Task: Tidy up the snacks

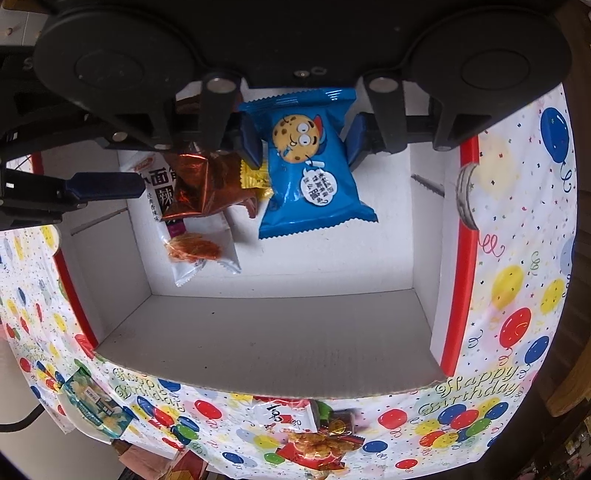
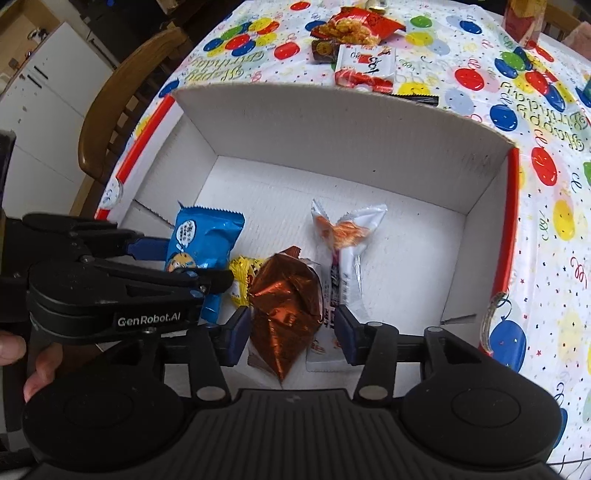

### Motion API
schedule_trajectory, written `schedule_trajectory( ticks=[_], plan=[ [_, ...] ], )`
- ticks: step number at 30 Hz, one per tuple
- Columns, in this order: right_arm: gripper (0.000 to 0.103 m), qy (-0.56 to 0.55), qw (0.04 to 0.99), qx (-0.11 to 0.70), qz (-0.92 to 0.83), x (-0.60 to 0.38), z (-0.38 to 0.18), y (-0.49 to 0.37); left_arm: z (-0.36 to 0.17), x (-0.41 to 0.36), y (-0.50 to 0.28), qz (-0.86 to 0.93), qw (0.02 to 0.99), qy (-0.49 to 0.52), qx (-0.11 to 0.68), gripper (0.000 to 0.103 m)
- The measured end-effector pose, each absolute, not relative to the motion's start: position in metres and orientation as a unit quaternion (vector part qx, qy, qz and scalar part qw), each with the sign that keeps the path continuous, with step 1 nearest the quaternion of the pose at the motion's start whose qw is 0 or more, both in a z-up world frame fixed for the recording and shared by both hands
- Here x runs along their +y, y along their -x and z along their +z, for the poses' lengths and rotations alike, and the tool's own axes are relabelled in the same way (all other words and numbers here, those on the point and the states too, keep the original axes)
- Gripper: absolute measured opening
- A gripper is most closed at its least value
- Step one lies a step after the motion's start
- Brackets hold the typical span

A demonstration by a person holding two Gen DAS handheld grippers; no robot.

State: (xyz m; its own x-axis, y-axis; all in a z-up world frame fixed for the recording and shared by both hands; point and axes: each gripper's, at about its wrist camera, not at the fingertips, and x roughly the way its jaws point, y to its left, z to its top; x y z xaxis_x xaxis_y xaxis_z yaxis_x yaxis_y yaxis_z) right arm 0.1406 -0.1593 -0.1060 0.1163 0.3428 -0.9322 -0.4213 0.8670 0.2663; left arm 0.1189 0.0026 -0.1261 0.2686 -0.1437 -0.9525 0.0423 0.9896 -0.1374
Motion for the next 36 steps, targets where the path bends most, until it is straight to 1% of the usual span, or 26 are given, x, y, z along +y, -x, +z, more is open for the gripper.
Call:
schedule_trajectory(
  ticks=[6, 7, 8, 10, 11, 15, 18, 21, 24, 29, 32, 34, 36],
  plan=[
    [0.051, 0.021, 0.758, 0.599, 0.258, -0.168, -0.088, -0.137, -0.113, 0.0, -0.113, -0.068, 0.803, 0.047, 0.59, 0.06],
    [0.053, 0.02, 0.76, 0.596, 0.259, -0.17, -0.085, -0.135, -0.11, 0.0, -0.112, -0.069, 0.805, 0.045, 0.587, 0.062],
    [0.056, 0.019, 0.762, 0.593, 0.259, -0.172, -0.081, -0.134, -0.107, -0.001, -0.111, -0.069, 0.808, 0.042, 0.583, 0.067],
    [0.062, 0.02, 0.769, 0.585, 0.257, -0.176, -0.074, -0.132, -0.1, -0.001, -0.109, -0.066, 0.816, 0.038, 0.573, 0.075],
    [0.063, 0.018, 0.771, 0.582, 0.258, -0.178, -0.07, -0.131, -0.096, 0.0, -0.108, -0.068, 0.819, 0.038, 0.568, 0.077],
    [0.063, 0.005, 0.782, 0.569, 0.254, -0.189, -0.054, -0.129, -0.08, 0.004, -0.106, -0.07, 0.83, 0.044, 0.552, 0.078],
    [0.064, -0.004, 0.792, 0.557, 0.252, -0.196, -0.04, -0.128, -0.068, 0.004, -0.104, -0.072, 0.839, 0.042, 0.537, 0.08],
    [0.07, -0.009, 0.801, 0.543, 0.253, -0.201, -0.026, -0.126, -0.055, 0.004, -0.101, -0.077, 0.849, 0.044, 0.521, 0.083],
    [0.071, -0.01, 0.811, 0.529, 0.251, -0.202, -0.013, -0.125, -0.041, 0.003, -0.099, -0.081, 0.86, 0.038, 0.503, 0.085],
    [0.071, -0.014, 0.83, 0.503, 0.241, -0.206, 0.01, -0.129, -0.017, 0.001, -0.1, -0.081, 0.877, 0.033, 0.472, 0.093],
    [0.072, -0.019, 0.841, 0.488, 0.232, -0.21, 0.022, -0.135, -0.002, 0.0, -0.103, -0.079, 0.887, 0.024, 0.454, 0.094],
    [0.075, -0.024, 0.846, 0.481, 0.227, -0.212, 0.028, -0.141, 0.007, -0.001, -0.107, -0.079, 0.893, 0.018, 0.442, 0.095],
    [0.076, -0.029, 0.851, 0.474, 0.223, -0.215, 0.033, -0.149, 0.014, -0.002, -0.111, -0.075, 0.899, 0.013, 0.431, 0.1]
  ],
)
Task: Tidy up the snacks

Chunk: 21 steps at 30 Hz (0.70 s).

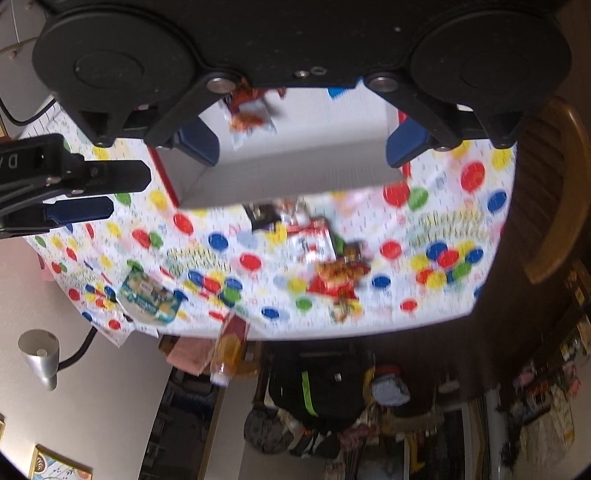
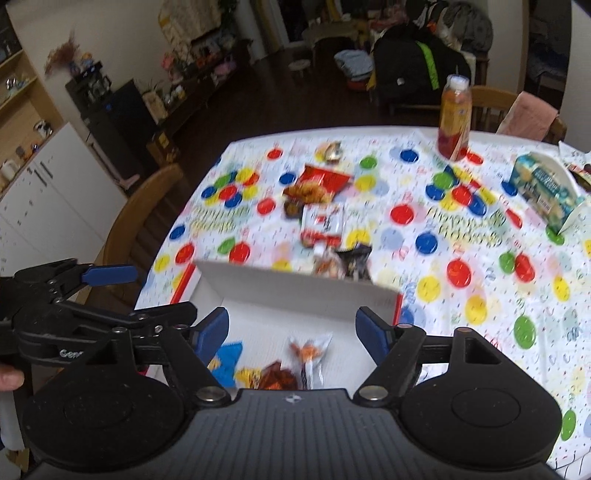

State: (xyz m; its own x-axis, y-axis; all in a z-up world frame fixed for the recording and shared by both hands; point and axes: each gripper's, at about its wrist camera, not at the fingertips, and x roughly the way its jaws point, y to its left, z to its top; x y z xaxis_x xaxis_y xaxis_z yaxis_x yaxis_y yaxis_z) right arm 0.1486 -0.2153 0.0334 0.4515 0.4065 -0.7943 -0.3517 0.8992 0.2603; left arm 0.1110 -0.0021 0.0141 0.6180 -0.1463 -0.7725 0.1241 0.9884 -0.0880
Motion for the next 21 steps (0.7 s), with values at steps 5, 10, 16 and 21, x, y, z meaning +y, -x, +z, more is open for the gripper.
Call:
schedule_trajectory(
  ticks=[5, 10, 16, 21],
  plan=[
    [0.077, -0.033, 0.857, 0.466, 0.215, -0.221, 0.037, -0.173, 0.024, -0.005, -0.131, -0.069, 0.905, 0.013, 0.419, 0.102],
    [0.077, -0.031, 0.854, 0.477, 0.206, -0.228, 0.025, -0.208, 0.021, -0.005, -0.168, -0.052, 0.904, 0.029, 0.423, 0.102],
    [0.077, -0.028, 0.838, 0.505, 0.205, -0.233, 0.0, -0.25, 0.005, -0.007, -0.221, -0.031, 0.894, 0.055, 0.444, 0.102],
    [0.077, -0.018, 0.818, 0.53, 0.221, -0.231, -0.021, -0.278, -0.016, -0.014, -0.262, -0.016, 0.882, 0.062, 0.468, 0.102]
  ],
)
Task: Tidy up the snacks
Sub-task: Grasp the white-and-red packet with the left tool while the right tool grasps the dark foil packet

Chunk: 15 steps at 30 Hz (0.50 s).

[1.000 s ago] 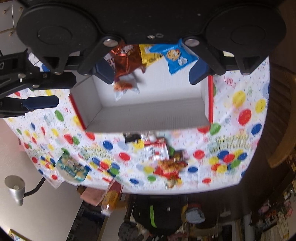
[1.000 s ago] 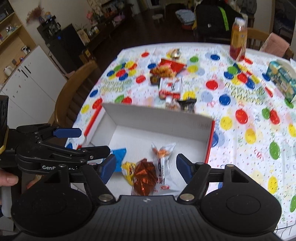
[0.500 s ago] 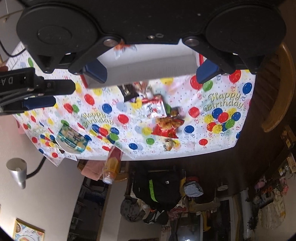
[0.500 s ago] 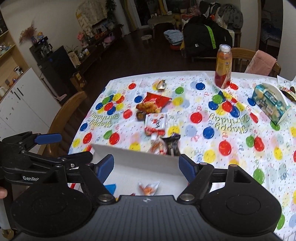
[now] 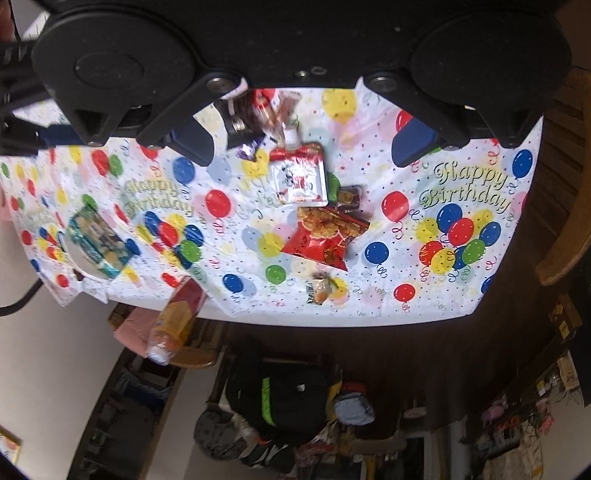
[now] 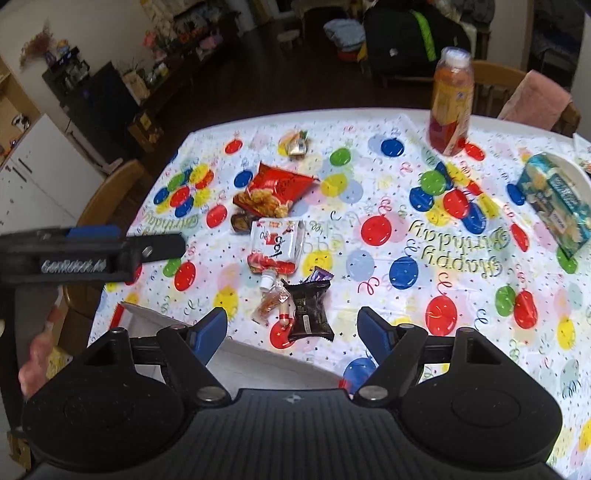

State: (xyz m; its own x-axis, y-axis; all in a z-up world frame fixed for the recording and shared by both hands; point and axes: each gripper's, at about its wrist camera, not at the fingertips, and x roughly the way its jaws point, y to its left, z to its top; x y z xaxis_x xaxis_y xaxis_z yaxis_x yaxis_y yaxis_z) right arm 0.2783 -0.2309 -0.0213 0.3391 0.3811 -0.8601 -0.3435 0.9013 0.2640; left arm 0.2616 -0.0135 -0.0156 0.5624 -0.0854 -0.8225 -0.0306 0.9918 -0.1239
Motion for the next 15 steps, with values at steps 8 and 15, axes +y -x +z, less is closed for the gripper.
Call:
schedule_trajectory(
  ticks=[8, 15],
  plan=[
    [0.077, -0.006, 0.786, 0.571, 0.236, -0.22, -0.065, -0.315, -0.057, -0.019, -0.313, -0.004, 0.858, 0.069, 0.508, 0.102],
    [0.077, -0.001, 0.754, 0.608, 0.249, -0.205, -0.103, -0.335, -0.093, -0.023, -0.345, 0.003, 0.836, 0.074, 0.544, 0.102]
  ],
)
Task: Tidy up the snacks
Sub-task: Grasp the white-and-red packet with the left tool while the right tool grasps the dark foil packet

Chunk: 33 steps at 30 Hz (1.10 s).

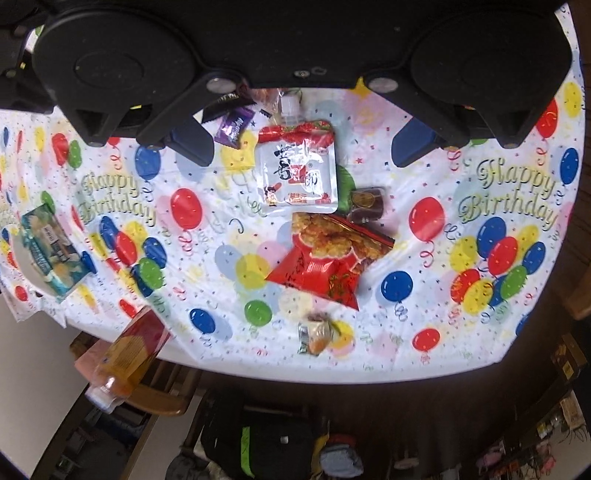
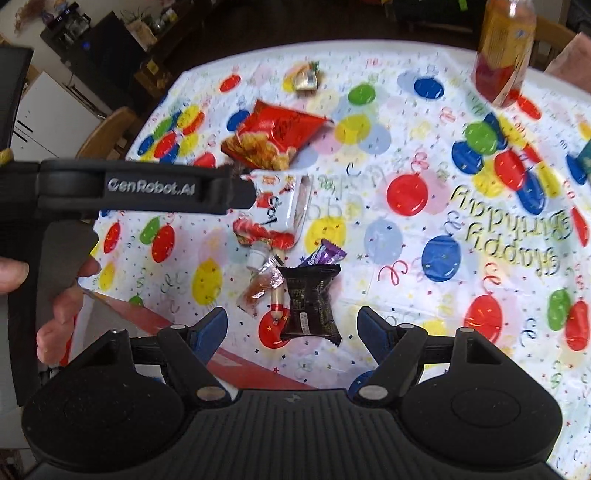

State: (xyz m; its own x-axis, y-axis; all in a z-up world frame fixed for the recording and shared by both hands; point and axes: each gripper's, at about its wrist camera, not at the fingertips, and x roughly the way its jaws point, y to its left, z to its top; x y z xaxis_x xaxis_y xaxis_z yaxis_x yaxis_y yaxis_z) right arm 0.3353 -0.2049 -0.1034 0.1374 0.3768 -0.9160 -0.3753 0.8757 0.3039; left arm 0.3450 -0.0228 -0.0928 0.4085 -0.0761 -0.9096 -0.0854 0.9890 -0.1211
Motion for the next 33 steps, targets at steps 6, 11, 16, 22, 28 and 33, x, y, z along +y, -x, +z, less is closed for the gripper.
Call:
schedule_trajectory(
  ticks=[6, 11, 16, 22, 28, 33],
  plan=[
    [0.077, -0.009, 0.737, 0.628, 0.249, -0.202, -0.129, -0.349, -0.117, -0.027, -0.366, 0.01, 0.822, 0.082, 0.563, 0.101],
    [0.07, -0.004, 0.725, 0.641, 0.25, -0.197, -0.147, -0.355, -0.134, -0.032, -0.379, 0.013, 0.815, 0.069, 0.576, 0.098],
    [0.062, 0.001, 0.715, 0.651, 0.254, -0.192, -0.161, -0.358, -0.147, -0.033, -0.385, 0.01, 0.806, 0.068, 0.588, 0.092],
    [0.049, 0.009, 0.707, 0.656, 0.262, -0.185, -0.171, -0.36, -0.159, -0.036, -0.391, 0.008, 0.796, 0.068, 0.601, 0.086],
    [0.037, 0.011, 0.708, 0.655, 0.265, -0.182, -0.174, -0.361, -0.167, -0.036, -0.393, 0.007, 0.788, 0.071, 0.611, 0.07],
    [0.033, 0.0, 0.708, 0.655, 0.264, -0.185, -0.175, -0.363, -0.167, -0.035, -0.392, 0.007, 0.789, 0.08, 0.609, 0.067]
  ],
)
